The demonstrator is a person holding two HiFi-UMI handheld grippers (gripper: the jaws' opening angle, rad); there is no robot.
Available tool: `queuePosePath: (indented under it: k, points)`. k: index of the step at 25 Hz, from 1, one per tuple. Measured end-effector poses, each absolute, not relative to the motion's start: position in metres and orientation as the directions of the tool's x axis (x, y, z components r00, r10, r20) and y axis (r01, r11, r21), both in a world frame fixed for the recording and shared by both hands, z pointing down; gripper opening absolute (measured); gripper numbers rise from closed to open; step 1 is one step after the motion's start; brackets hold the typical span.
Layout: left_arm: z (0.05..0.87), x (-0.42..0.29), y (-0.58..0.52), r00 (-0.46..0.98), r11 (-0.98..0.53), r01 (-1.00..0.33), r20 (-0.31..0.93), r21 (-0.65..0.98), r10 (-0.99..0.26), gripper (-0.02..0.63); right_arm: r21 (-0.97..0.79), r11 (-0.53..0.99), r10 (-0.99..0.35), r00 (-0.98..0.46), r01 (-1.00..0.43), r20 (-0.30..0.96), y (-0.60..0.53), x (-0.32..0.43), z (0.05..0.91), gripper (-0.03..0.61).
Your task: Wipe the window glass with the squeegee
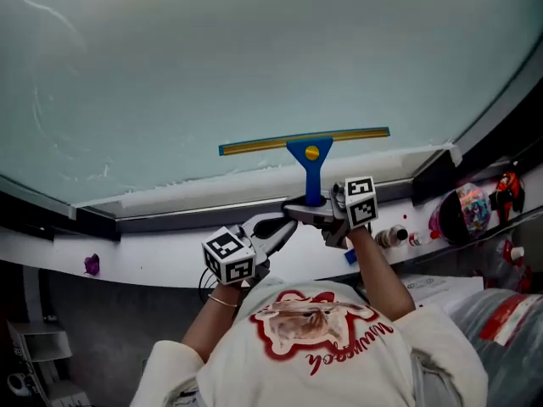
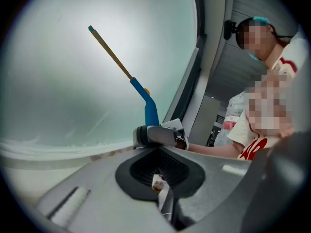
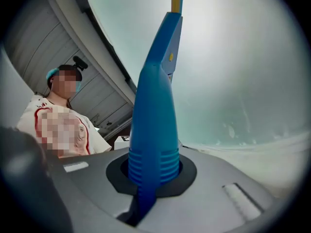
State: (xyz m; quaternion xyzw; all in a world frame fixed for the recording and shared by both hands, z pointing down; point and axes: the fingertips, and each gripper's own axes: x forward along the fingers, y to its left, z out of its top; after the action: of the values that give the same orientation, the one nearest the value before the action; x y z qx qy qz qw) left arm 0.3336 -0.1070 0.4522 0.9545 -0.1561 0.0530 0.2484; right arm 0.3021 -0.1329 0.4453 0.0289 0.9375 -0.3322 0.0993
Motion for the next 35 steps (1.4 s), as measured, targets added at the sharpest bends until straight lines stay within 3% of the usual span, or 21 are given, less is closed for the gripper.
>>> queuePosePath:
  k: [11,14,21,30,35]
  points:
    - [0.338,0.260,-0.113,0.916,-0.872,-0.400,0.095,0.283,-0.390,0.002,-0.420,0.900,0.043,-0.984,0.113,-0.171,-0.133,0.227,0.332,0.020]
    - [0.324,0.226,-0.109,0.924,-0.883,-0.382,0.087,0.273,-0.372,0.000,-0.391,0.915,0.044,-0.989,0.097,-0.143,-0.129,0.195,0.316,0.020]
    - [0.225,0.161,-0.134,0.954,-0.949,-0.299,-0.002,0.097,-0.301,0.000,-0.304,0.940,0.088,-0.969,0.158,-0.231,-0.154,0.135,0.211,0.020]
    - [0.070,0.152,-0.171,0.946,-0.922,-0.325,-0.074,-0.211,-0.317,0.000,-0.125,0.992,0.013,-0.993,0.027,-0.116,-0.189,0.122,0.052,0.020]
    - [0.014,0.151,-0.187,0.931,-0.898,-0.365,-0.109,-0.247,-0.349,0.002,-0.106,0.993,0.045,-0.993,0.056,-0.105,-0.200,0.119,-0.007,0.020]
